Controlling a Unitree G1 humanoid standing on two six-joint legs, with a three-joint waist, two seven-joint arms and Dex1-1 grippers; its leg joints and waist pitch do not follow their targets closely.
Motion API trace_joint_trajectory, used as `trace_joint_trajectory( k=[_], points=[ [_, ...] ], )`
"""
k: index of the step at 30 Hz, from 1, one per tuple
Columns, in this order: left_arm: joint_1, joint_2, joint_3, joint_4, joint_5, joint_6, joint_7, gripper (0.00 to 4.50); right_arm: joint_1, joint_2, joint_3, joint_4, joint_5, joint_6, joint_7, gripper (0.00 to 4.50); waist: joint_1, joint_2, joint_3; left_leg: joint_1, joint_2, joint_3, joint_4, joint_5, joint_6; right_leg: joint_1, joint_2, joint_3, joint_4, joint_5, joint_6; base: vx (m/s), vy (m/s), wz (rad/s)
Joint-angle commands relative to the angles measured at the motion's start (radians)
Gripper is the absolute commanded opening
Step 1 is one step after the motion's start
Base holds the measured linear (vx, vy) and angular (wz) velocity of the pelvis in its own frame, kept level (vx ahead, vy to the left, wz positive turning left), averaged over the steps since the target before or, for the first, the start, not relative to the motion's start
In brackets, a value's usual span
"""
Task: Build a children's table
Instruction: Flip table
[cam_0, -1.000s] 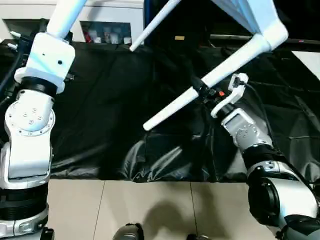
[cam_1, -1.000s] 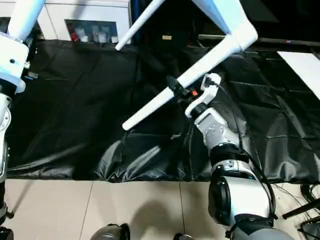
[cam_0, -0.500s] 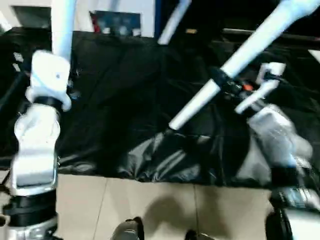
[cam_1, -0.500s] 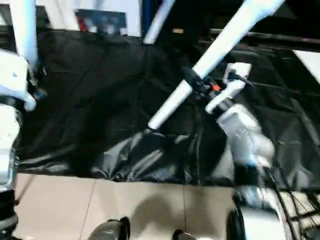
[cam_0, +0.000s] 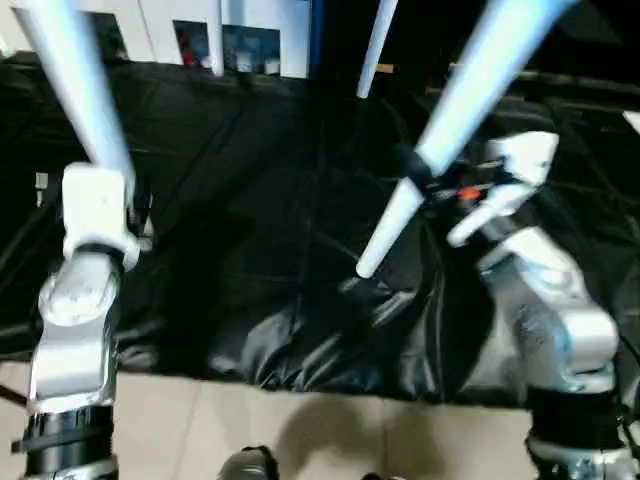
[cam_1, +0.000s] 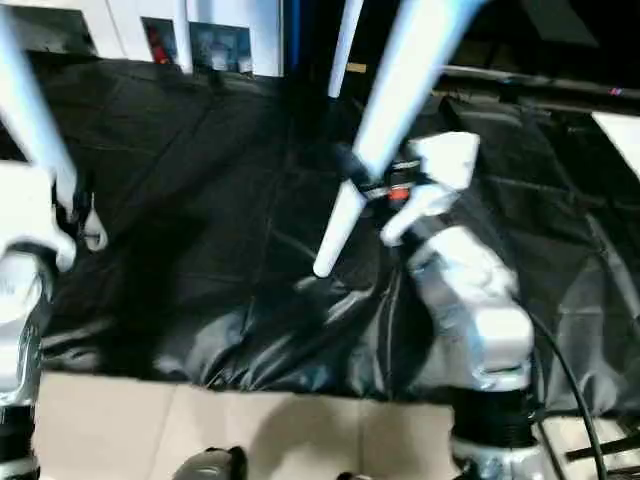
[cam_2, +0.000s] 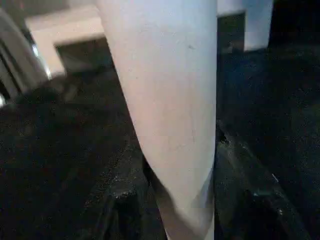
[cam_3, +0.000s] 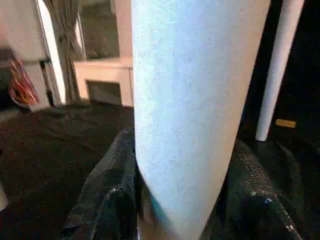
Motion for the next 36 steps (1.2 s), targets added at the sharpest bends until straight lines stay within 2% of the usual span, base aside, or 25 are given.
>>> trace_joint_trajectory(
  k=[1,2,4,5,6,8,9,10,11,12,14,16,17,18,20,21,22,23,25,28,29,31,32,34,36],
  points=[
    [0.051,0.001,-0.157,0.000,0.083,-0.007,-0.058,1.52,0.035,0.018,0.162,-0.026,-0.052,0.081,-0.005,1.61,-0.010,0.034,-0.060,0.049,0.086,-0.045,-0.075,-0.229,-0.064,0.009,-0.055,0.050,-0.040,0.074,-0.138,0.000,0.000,0.00],
    [0.051,0.001,-0.157,0.000,0.083,-0.007,-0.058,1.52,0.035,0.018,0.162,-0.026,-0.052,0.081,-0.005,1.61,-0.010,0.034,-0.057,0.047,0.087,-0.047,-0.078,-0.246,-0.067,0.010,-0.054,0.050,-0.041,0.051,-0.135,0.000,0.000,0.00],
    [0.079,0.006,-0.153,-0.004,0.083,-0.005,-0.062,1.52,0.042,0.019,0.168,-0.038,-0.074,0.099,-0.026,1.61,-0.015,0.032,-0.046,0.051,0.092,-0.056,-0.095,-0.409,-0.104,0.009,-0.061,0.053,-0.057,-0.156,-0.113,0.000,0.000,0.00],
    [0.083,0.007,-0.153,-0.003,0.083,-0.006,-0.062,1.52,0.044,0.019,0.169,-0.041,-0.076,0.102,-0.029,1.61,-0.016,0.033,-0.042,0.052,0.092,-0.058,-0.098,-0.451,-0.115,0.006,-0.063,0.055,-0.063,-0.215,-0.105,0.000,0.000,0.00],
    [0.089,0.009,-0.154,-0.003,0.082,-0.008,-0.062,1.52,0.047,0.021,0.171,-0.046,-0.080,0.107,-0.035,1.61,-0.019,0.033,-0.034,0.060,0.092,-0.064,-0.100,-0.543,-0.137,-0.004,-0.068,0.059,-0.076,-0.336,-0.087,0.000,0.000,0.00],
    [0.114,0.024,-0.162,-0.005,0.088,-0.012,-0.059,1.52,0.065,0.025,0.196,-0.071,-0.090,0.131,-0.055,1.61,-0.023,0.027,-0.025,0.066,0.090,-0.075,-0.104,-0.641,-0.148,-0.011,-0.074,0.063,-0.091,-0.488,-0.060,0.000,0.000,0.00],
    [0.116,0.025,-0.162,-0.004,0.084,-0.014,-0.062,1.52,0.066,0.026,0.200,-0.074,-0.090,0.134,-0.058,1.61,-0.025,0.028,-0.023,0.070,0.090,-0.080,-0.106,-0.669,-0.149,-0.014,-0.076,0.066,-0.096,-0.534,-0.050,0.000,0.000,0.00],
    [0.117,0.025,-0.162,-0.004,0.071,-0.011,-0.073,1.52,0.068,0.030,0.200,-0.077,-0.079,0.140,-0.056,1.61,-0.025,0.029,-0.024,0.073,0.090,-0.081,-0.105,-0.677,-0.150,-0.016,-0.076,0.067,-0.097,-0.541,-0.048,0.000,0.000,0.00],
    [0.119,0.025,-0.158,-0.006,0.055,-0.007,-0.085,1.52,0.070,0.035,0.199,-0.079,-0.070,0.147,-0.056,1.61,-0.029,0.028,-0.026,0.070,0.090,-0.085,-0.105,-0.666,-0.148,-0.013,-0.075,0.068,-0.095,-0.516,-0.050,0.000,0.000,0.00],
    [0.120,0.025,-0.157,-0.007,0.052,-0.007,-0.087,1.52,0.070,0.035,0.199,-0.080,-0.070,0.148,-0.057,2.17,-0.031,0.027,-0.025,0.070,0.089,-0.084,-0.106,-0.664,-0.147,-0.016,-0.074,0.069,-0.095,-0.508,-0.049,0.000,0.000,0.00],
    [0.124,0.027,-0.149,-0.015,0.040,0.007,-0.091,2.08,0.073,0.041,0.197,-0.087,-0.075,0.157,-0.060,2.31,-0.034,0.029,-0.026,0.067,0.089,-0.084,-0.107,-0.651,-0.147,-0.016,-0.070,0.070,-0.092,-0.476,-0.050,0.000,0.000,0.00],
    [0.129,0.032,-0.133,-0.028,0.026,0.017,-0.094,2.22,0.076,0.047,0.190,-0.094,-0.076,0.165,-0.064,2.37,-0.038,0.031,-0.029,0.061,0.088,-0.084,-0.107,-0.625,-0.147,-0.012,-0.069,0.070,-0.087,-0.437,-0.052,0.000,0.000,0.00],
    [0.133,0.038,-0.120,-0.039,0.017,0.022,-0.096,2.36,0.078,0.052,0.181,-0.098,-0.070,0.169,-0.064,2.58,-0.043,0.028,-0.035,0.054,0.088,-0.081,-0.106,-0.581,-0.141,-0.007,-0.068,0.071,-0.080,-0.390,-0.053,0.000,0.000,0.00],
    [0.139,0.044,-0.110,-0.050,0.011,0.024,-0.097,2.52,0.079,0.056,0.173,-0.102,-0.061,0.174,-0.066,2.71,-0.042,0.033,-0.036,0.058,0.089,-0.079,-0.106,-0.572,-0.142,-0.011,-0.066,0.072,-0.079,-0.372,-0.057,0.000,0.000,0.00],
    [0.153,0.053,-0.091,-0.074,0.001,0.024,-0.095,2.68,0.083,0.061,0.161,-0.110,-0.048,0.181,-0.070,2.80,-0.042,0.032,-0.044,0.053,0.087,-0.074,-0.099,-0.498,-0.132,-0.004,-0.063,0.073,-0.068,-0.271,-0.074,0.000,0.000,0.00],
    [0.164,0.058,-0.080,-0.090,-0.006,0.025,-0.091,2.85,0.085,0.065,0.155,-0.116,-0.038,0.185,-0.070,3.04,-0.039,0.031,-0.050,0.047,0.086,-0.066,-0.091,-0.388,-0.105,0.002,-0.061,0.073,-0.056,-0.145,-0.091,0.000,0.000,0.00],
    [0.171,0.061,-0.075,-0.100,-0.010,0.025,-0.089,2.85,0.088,0.067,0.152,-0.120,-0.032,0.187,-0.070,3.04,-0.039,0.033,-0.060,0.038,0.082,-0.060,-0.078,-0.239,-0.069,0.013,-0.057,0.069,-0.038,0.039,-0.110,0.000,0.000,0.00],
    [0.190,0.066,-0.066,-0.125,-0.017,0.032,-0.087,2.99,0.091,0.069,0.148,-0.126,-0.024,0.192,-0.070,3.16,-0.037,0.038,-0.065,0.036,0.077,-0.055,-0.065,-0.121,-0.039,0.015,-0.050,0.063,-0.025,0.188,-0.130,0.000,0.000,0.00],
    [0.222,0.071,-0.050,-0.169,-0.028,0.046,-0.085,3.18,0.095,0.072,0.140,-0.138,-0.016,0.202,-0.068,3.32,-0.037,0.036,-0.065,0.032,0.075,-0.050,-0.058,-0.056,-0.012,0.018,-0.046,0.058,-0.017,0.271,-0.154,0.000,0.000,0.00],
    [0.276,0.067,-0.016,-0.248,-0.035,0.070,-0.081,3.31,0.106,0.068,0.129,-0.169,-0.007,0.227,-0.061,3.50,-0.037,0.035,-0.063,0.030,0.080,-0.049,-0.058,-0.064,0.004,0.023,-0.049,0.057,-0.018,0.244,-0.178,0.000,0.000,0.00],
    [0.297,0.063,-0.001,-0.279,-0.037,0.079,-0.079,3.44,0.112,0.062,0.126,-0.182,-0.001,0.236,-0.058,3.54,-0.035,0.033,-0.059,0.031,0.085,-0.049,-0.063,-0.107,0.007,0.025,-0.052,0.057,-0.023,0.170,-0.183,0.000,0.000,0.00],
    [0.320,0.060,0.015,-0.309,-0.036,0.086,-0.074,3.63,0.122,0.044,0.127,-0.201,-0.001,0.262,-0.055,3.56,-0.036,0.031,-0.056,0.032,0.087,-0.049,-0.067,-0.140,0.004,0.024,-0.051,0.058,-0.028,0.098,-0.179,0.000,0.000,0.00],
    [0.375,0.044,0.055,-0.363,-0.057,0.075,-0.071,3.66,0.161,-0.009,0.114,-0.250,0.012,0.306,-0.042,3.56,-0.031,0.031,-0.055,0.036,0.091,-0.051,-0.069,-0.166,-0.004,0.025,-0.054,0.059,-0.032,0.053,-0.171,0.000,0.000,0.00],
    [0.395,0.041,0.063,-0.378,-0.071,0.070,-0.076,3.72,0.174,-0.025,0.106,-0.264,0.014,0.321,-0.041,3.56,-0.031,0.027,-0.048,0.035,0.090,-0.049,-0.075,-0.223,-0.016,0.022,-0.053,0.061,-0.041,-0.029,-0.155,0.000,0.000,0.00],
    [0.436,0.029,0.072,-0.422,-0.130,0.083,-0.107,3.72,0.205,-0.036,0.055,-0.282,0.055,0.335,-0.030,3.56,-0.032,0.024,-0.041,0.037,0.088,-0.051,-0.082,-0.307,-0.032,0.015,-0.058,0.066,-0.056,-0.171,-0.141,0.000,0.000,0.00]
  ],
)
